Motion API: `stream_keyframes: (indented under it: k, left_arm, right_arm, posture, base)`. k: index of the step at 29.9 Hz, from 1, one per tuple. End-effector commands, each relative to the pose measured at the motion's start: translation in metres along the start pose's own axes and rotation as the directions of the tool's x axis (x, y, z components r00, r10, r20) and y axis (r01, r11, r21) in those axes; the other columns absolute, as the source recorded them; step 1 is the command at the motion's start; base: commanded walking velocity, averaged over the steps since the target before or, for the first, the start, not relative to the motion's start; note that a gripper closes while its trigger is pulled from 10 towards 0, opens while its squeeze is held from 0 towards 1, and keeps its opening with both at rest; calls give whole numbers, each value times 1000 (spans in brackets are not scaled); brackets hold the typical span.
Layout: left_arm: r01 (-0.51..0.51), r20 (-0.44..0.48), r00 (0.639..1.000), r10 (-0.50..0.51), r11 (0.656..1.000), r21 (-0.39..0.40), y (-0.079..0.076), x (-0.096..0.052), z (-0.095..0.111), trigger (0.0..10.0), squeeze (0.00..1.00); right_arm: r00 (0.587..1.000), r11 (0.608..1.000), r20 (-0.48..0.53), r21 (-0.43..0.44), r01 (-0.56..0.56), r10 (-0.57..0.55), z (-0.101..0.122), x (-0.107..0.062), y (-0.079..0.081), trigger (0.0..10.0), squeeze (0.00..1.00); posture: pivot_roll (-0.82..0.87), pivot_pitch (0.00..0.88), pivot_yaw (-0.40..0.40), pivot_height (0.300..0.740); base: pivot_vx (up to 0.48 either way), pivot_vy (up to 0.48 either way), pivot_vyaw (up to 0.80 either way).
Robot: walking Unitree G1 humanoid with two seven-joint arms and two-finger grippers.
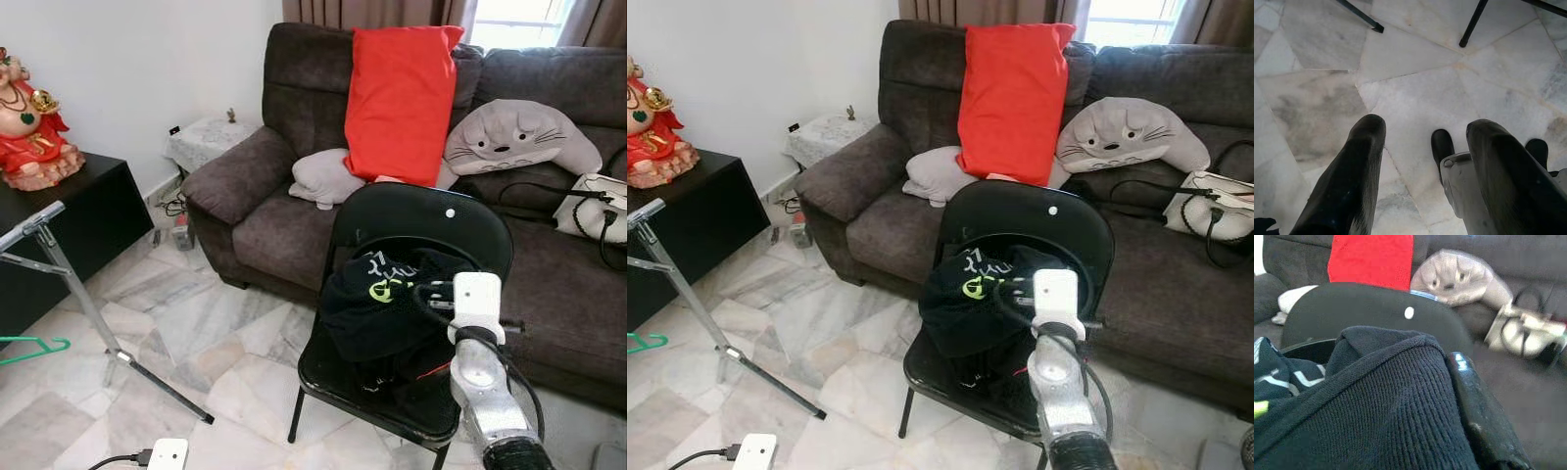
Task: Hang hanger
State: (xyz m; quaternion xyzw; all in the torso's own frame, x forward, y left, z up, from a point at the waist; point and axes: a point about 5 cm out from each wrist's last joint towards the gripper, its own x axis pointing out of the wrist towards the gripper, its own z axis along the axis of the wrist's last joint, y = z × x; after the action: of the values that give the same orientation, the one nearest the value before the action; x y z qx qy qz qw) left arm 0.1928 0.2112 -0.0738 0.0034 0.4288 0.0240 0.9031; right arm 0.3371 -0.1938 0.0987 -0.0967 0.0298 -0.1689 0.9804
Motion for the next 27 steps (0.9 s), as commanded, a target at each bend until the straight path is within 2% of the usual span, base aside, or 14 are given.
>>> stream_keyframes:
  k: [1,6,7,8,10,14,20,26,27]
  left_arm:
    - [-5,-15,1000,5,1000,15,2,0,-2,10000,0]
    - [-4,-15,1000,4,1000,16,2,0,-2,10000,0]
    - [-4,-16,1000,4,1000,17,2,0,-2,10000,0]
    - [-4,-16,1000,4,1000,17,2,0,-2,10000,0]
    - [-5,-17,1000,5,1000,20,2,0,-3,10000,0]
    - [-5,-18,1000,5,1000,21,2,-1,-3,10000,0]
    - [-7,-21,1000,7,1000,18,2,-1,-4,10000,0]
    - [-11,-21,1000,12,1000,14,2,-1,-3,10000,0]
    - [-13,-21,1000,14,1000,14,3,0,-3,10000,0]
  right_arm:
    - [999,997,-38,71,-3,6,-2,-2,0,0,0]
    - [997,996,-75,87,-4,10,-8,-5,-3,0,0]
    - [995,995,-99,99,-9,19,-11,-5,-4,1137,0]
    - [993,994,-118,112,-13,27,-12,-5,-4,10000,0]
    - [991,996,-130,88,-32,43,-10,-2,-7,10000,0]
    - [992,994,-123,110,-15,29,-1,4,-13,10000,0]
    - [998,996,-56,94,3,2,20,13,-18,10000,0]
    - [999,999,37,42,-1,-1,34,15,-17,10000,0]
    - [998,1000,67,-10,-4,4,38,15,-16,10000,0]
  posture:
    - [-40,0,80,740]
    - [-37,0,80,740]
    - [-41,0,82,740]
    - [-41,0,82,740]
    - [-45,0,82,740]
    - [-44,0,83,740]
    - [-39,0,79,740]
    - [-35,0,83,740]
    - [-37,0,85,740]
  base:
    - [0,0,0]
    - [0,0,0]
    - [0,0,0]
    - [0,0,0]
    - [0,0,0]
    - [0,0,0]
    - [0,0,0]
    - [0,0,196]
    - [0,0,788]
